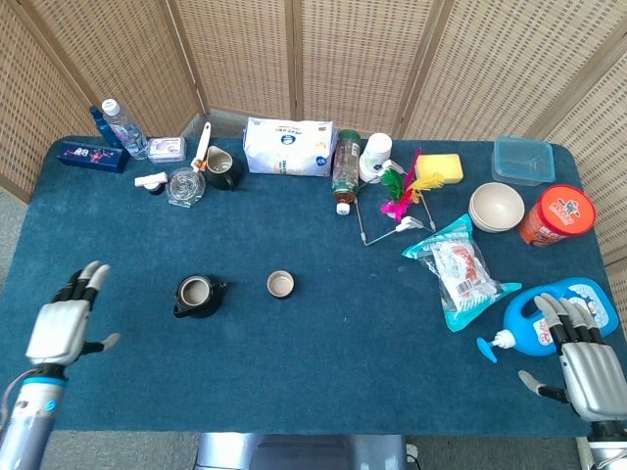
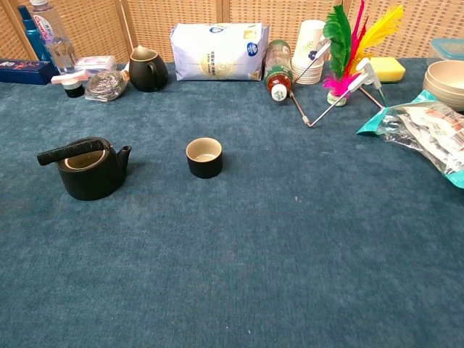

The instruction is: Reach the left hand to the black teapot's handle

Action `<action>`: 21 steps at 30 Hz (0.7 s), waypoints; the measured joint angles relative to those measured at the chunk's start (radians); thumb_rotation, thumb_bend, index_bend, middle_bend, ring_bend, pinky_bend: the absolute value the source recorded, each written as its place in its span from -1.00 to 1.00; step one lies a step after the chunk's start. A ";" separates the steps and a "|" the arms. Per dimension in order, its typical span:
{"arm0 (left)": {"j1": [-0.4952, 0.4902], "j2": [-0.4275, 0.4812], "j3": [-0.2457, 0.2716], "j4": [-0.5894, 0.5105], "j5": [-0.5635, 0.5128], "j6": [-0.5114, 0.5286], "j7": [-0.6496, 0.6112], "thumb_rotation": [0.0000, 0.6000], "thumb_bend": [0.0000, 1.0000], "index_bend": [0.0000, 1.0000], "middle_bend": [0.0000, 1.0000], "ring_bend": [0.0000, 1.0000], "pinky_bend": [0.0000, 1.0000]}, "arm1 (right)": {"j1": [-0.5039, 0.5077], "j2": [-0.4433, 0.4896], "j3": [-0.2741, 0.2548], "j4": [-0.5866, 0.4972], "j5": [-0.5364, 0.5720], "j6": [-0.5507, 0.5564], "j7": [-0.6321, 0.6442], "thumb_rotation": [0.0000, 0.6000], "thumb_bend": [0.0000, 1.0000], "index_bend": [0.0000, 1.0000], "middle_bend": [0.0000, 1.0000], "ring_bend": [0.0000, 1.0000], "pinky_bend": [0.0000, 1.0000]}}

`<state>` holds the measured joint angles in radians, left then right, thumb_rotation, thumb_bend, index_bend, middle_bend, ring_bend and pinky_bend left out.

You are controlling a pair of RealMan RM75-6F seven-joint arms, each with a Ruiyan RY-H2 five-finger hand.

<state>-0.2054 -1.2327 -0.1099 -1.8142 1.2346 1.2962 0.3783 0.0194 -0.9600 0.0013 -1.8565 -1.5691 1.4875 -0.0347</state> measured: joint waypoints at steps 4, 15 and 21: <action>-0.049 -0.046 -0.028 -0.017 -0.046 -0.024 0.067 1.00 -0.50 -1.00 -1.00 -1.00 -0.63 | 0.000 0.002 0.000 0.001 0.001 0.001 0.006 1.00 -1.00 -1.00 -1.00 -1.00 -1.00; -0.128 -0.138 -0.049 -0.081 -0.139 -0.019 0.244 1.00 -0.50 -1.00 -1.00 -1.00 -0.63 | -0.002 0.014 0.002 0.003 0.001 0.004 0.031 1.00 -1.00 -1.00 -1.00 -1.00 -1.00; -0.167 -0.195 -0.054 -0.080 -0.176 -0.008 0.312 1.00 -0.50 -1.00 -1.00 -1.00 -0.63 | -0.002 0.019 0.001 0.004 0.000 0.006 0.043 1.00 -1.00 -1.00 -1.00 -1.00 -1.00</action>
<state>-0.3729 -1.4282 -0.1641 -1.8939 1.0588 1.2881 0.6900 0.0169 -0.9415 0.0027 -1.8528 -1.5694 1.4932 0.0080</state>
